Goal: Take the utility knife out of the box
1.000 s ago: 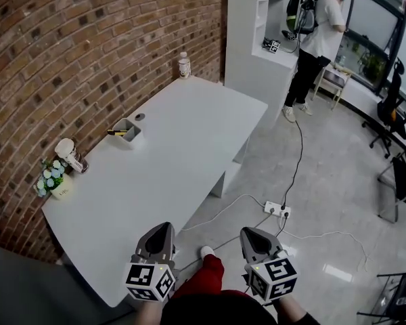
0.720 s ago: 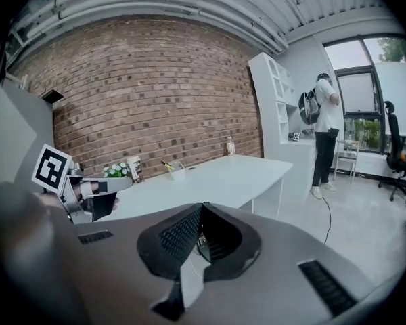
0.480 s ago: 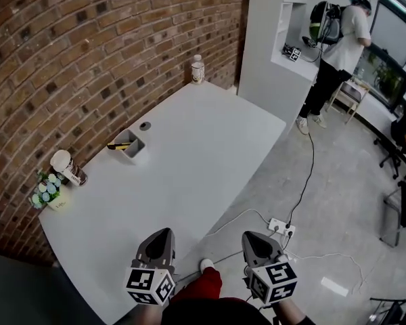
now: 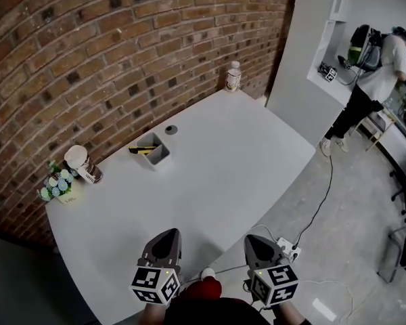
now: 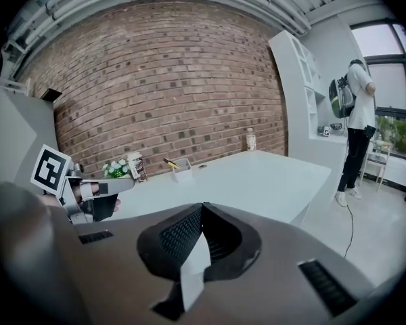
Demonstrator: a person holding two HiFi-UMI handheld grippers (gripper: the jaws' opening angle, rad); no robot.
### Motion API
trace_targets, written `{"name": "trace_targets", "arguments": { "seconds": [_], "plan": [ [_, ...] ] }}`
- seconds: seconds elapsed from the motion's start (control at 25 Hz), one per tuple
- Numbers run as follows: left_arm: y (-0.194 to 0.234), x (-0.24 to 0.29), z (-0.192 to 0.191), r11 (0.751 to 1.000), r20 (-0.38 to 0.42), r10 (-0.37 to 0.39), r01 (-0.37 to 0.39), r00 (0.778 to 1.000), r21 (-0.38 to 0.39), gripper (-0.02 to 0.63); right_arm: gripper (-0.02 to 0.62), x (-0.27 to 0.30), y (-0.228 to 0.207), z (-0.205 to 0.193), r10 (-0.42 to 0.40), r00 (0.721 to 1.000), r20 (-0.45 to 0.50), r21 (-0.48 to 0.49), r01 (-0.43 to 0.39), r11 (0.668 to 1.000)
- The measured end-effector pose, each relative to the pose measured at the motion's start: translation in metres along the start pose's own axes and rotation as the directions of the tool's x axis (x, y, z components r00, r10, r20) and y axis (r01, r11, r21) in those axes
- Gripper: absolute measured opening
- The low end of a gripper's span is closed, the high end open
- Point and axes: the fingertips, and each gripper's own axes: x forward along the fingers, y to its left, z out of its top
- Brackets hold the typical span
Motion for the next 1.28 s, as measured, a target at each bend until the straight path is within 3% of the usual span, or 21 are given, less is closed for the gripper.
{"name": "trace_targets", "arguments": {
  "seconds": [0.32, 0.68, 1.28],
  "plan": [
    [0.032, 0.001, 0.011, 0.994, 0.030, 0.087, -0.085, 0.996, -0.063, 0.025, 0.008, 0.037, 0.018, 0.018, 0.087, 0.995, -0.048, -0.072, -0.091, 0.993],
    [0.064, -0.013, 0.022, 0.979, 0.071, 0.193, -0.187, 0.979, -0.079, 0.033, 0.008, 0.069, 0.045, 0.041, 0.181, 0.983, -0.041, -0.140, -0.185, 0.973],
    [0.092, -0.003, 0.025, 0.950, 0.052, 0.297, -0.290, 0.954, -0.113, 0.064, 0.008, 0.102, 0.044, 0.056, 0.237, 0.970, -0.053, -0.185, -0.243, 0.952]
  ]
}}
